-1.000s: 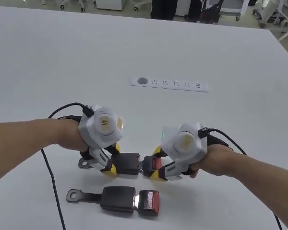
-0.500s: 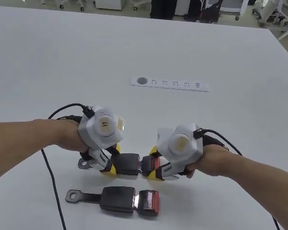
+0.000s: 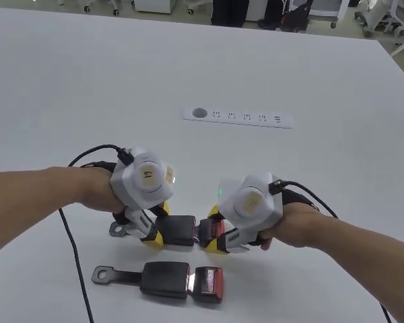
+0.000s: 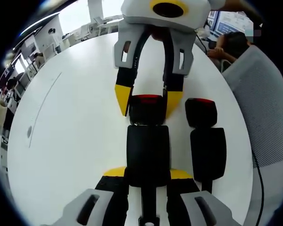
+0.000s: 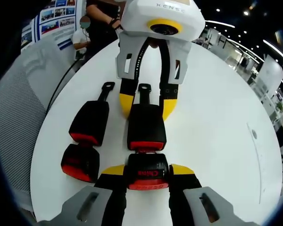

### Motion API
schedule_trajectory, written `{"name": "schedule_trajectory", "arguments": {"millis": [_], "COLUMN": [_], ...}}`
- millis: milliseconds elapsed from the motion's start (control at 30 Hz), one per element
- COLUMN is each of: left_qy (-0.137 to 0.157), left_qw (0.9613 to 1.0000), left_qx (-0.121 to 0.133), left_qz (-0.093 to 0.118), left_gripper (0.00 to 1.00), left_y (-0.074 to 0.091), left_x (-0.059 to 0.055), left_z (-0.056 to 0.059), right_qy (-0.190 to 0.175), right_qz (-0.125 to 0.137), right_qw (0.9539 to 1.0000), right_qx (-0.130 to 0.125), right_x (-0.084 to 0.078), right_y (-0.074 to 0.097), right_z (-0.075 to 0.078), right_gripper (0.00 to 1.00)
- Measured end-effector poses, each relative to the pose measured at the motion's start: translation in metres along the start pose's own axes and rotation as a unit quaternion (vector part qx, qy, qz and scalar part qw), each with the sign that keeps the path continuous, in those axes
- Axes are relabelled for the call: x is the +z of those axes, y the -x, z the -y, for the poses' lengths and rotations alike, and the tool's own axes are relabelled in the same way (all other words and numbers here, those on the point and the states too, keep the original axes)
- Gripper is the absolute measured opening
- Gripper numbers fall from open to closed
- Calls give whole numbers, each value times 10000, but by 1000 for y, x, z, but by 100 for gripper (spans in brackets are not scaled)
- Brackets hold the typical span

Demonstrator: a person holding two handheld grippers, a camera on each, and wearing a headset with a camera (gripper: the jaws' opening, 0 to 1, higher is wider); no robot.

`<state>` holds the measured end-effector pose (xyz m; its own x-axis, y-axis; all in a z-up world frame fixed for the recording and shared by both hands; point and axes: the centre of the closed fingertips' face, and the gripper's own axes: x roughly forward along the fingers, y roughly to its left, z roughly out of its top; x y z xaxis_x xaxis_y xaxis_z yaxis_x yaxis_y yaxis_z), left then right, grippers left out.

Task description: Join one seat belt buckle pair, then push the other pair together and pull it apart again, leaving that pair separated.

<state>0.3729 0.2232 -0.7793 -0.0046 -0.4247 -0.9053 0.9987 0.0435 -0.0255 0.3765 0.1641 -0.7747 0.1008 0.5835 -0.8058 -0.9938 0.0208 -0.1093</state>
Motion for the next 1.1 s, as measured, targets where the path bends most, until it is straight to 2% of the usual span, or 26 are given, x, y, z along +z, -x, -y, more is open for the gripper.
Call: {"name": "schedule_trajectory", "arguments": {"millis": [433, 600, 767, 1100], "left_qy": [41, 77, 98, 88], "left_qw": [10000, 9999, 9999, 9999], "left_qx": [-14, -28, -9, -14], "left_qz": [-84, -86, -101, -102], "left_gripper": [31, 31, 31, 32], "left_y": [0, 0, 0, -1], "left_x": [-2, -1, 0, -1], "left_z": [-1, -1, 0, -1], "right_qy": [18, 72, 67, 55], "right_qz": [-51, -177, -66, -122], "right_qw": [10000, 9998, 9999, 9999], "right_qx": [4, 47, 80, 94], "right_x": [-2, -15, -15, -19], "right_y": [1, 10, 10, 12], "right_z": [0, 0, -3, -2], "right_gripper": [30, 30, 31, 31]}}
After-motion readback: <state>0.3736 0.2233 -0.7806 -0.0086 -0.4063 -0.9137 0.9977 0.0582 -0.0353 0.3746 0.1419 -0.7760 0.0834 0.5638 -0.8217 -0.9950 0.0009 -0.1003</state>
